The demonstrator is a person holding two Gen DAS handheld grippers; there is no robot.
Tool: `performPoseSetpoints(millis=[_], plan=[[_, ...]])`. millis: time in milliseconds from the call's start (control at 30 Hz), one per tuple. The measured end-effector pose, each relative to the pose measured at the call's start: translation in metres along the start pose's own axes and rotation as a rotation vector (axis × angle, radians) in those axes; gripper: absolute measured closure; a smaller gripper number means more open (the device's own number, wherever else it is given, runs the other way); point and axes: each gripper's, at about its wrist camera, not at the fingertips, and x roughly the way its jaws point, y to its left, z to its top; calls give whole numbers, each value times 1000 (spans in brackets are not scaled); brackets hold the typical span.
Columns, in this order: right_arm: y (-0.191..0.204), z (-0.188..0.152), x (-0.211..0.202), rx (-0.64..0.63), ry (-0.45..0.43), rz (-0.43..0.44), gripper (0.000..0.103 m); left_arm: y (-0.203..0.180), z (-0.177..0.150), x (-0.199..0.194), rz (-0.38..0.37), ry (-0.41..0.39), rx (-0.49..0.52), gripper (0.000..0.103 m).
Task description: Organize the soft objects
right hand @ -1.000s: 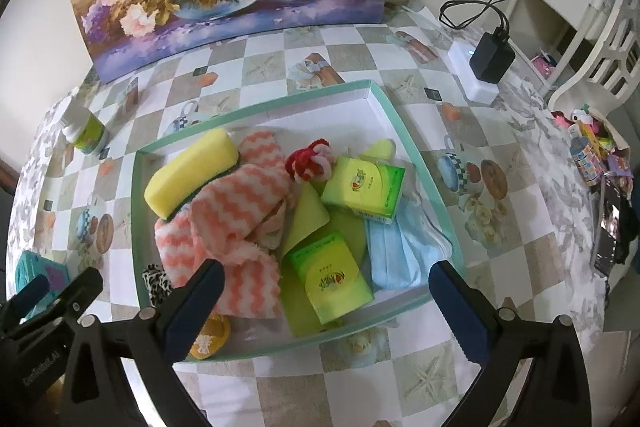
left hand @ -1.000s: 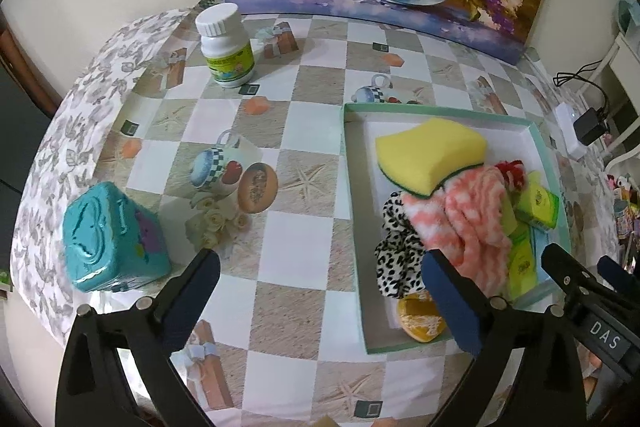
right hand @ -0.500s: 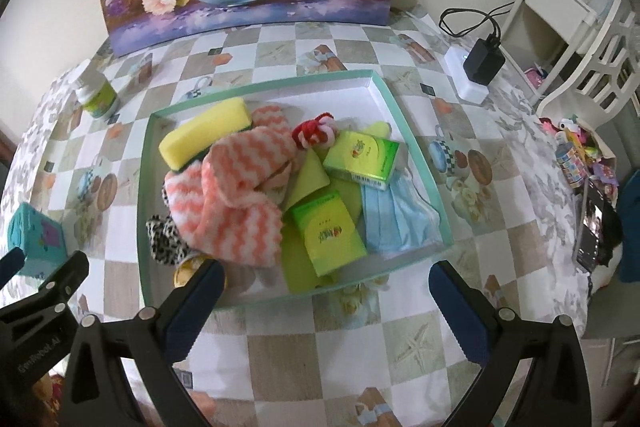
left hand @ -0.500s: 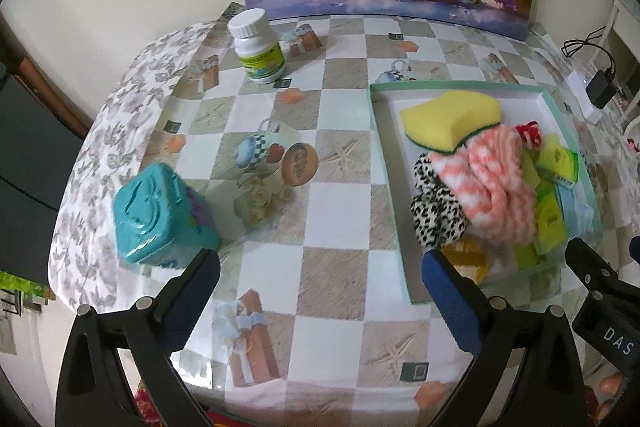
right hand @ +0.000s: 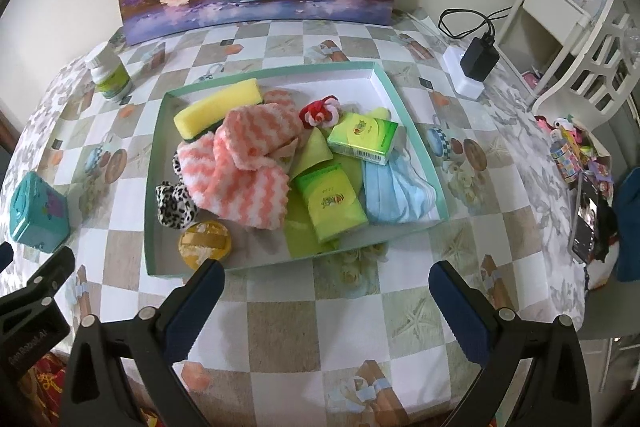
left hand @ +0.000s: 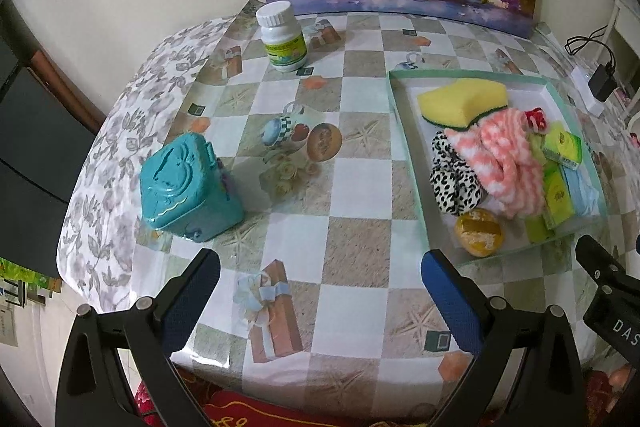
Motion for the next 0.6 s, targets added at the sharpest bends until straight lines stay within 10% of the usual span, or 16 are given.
performPoseSetpoints(millis=[600], plan=[[1, 1, 1, -6, -4, -1, 0, 8, 3, 5, -20, 28, -27, 2]])
